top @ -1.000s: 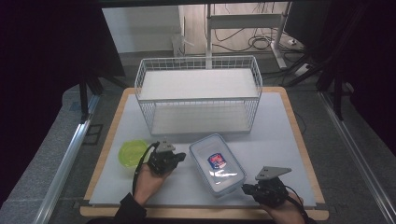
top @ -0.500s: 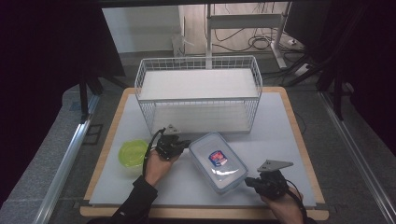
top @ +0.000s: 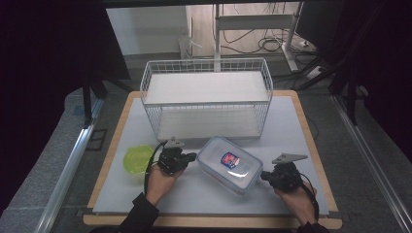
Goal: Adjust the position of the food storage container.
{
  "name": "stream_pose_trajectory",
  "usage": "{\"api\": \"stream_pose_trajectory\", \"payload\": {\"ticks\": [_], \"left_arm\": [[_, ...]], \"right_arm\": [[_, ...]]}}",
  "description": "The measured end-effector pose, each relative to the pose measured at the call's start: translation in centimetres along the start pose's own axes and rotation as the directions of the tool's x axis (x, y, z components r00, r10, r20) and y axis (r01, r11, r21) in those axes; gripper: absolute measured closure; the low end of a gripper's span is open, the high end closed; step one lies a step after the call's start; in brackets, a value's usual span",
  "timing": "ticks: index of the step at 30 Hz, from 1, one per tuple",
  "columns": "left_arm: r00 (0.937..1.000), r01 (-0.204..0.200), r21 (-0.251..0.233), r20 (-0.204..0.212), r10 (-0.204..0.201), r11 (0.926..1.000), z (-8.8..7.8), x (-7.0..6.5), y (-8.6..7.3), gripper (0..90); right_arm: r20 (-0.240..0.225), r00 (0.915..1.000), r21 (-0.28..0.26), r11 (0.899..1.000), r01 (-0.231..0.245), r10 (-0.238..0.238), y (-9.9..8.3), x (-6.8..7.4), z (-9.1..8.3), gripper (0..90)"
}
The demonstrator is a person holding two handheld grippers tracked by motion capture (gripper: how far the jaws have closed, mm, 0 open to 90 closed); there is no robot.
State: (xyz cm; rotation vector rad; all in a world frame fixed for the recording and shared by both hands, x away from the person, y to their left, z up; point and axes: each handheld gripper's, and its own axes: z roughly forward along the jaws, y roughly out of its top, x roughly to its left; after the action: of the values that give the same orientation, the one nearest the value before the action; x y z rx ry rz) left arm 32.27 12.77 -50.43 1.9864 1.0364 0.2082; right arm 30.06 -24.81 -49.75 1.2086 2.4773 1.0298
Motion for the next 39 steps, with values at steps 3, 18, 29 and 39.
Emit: {"api": "stream_pose_trajectory", "payload": {"ticks": [3,18,29,39], "left_arm": [[1.0,-0.006,-0.005,-0.002,0.006,1.0,0.2,0.2,0.2,90.0],[0.9969,-0.029,0.004,-0.073,0.029,0.9996,0.1,0.3,1.1,90.0],[0.9993,0.014,-0.005,-0.034,-0.014,0.9999,-2.3,-0.6,-1.1,90.0],[0.9982,0.06,-0.017,0.01,-0.06,0.9981,-4.0,-1.3,-3.0,90.0]], "right_arm": [[0.001,0.9997,-0.008,1.0,-0.023,0.023,0.5,-0.8,0.5,89.8],[0.041,0.9982,-0.02,0.999,-0.042,0.043,3.1,-2.0,3.1,90.0],[0.033,0.9994,0.0,1.0,-0.007,0.007,3.9,-1.4,4.6,90.0],[0.019,0.9994,0.004,1.0,0.029,-0.029,4.1,-0.5,5.1,90.0]]}}
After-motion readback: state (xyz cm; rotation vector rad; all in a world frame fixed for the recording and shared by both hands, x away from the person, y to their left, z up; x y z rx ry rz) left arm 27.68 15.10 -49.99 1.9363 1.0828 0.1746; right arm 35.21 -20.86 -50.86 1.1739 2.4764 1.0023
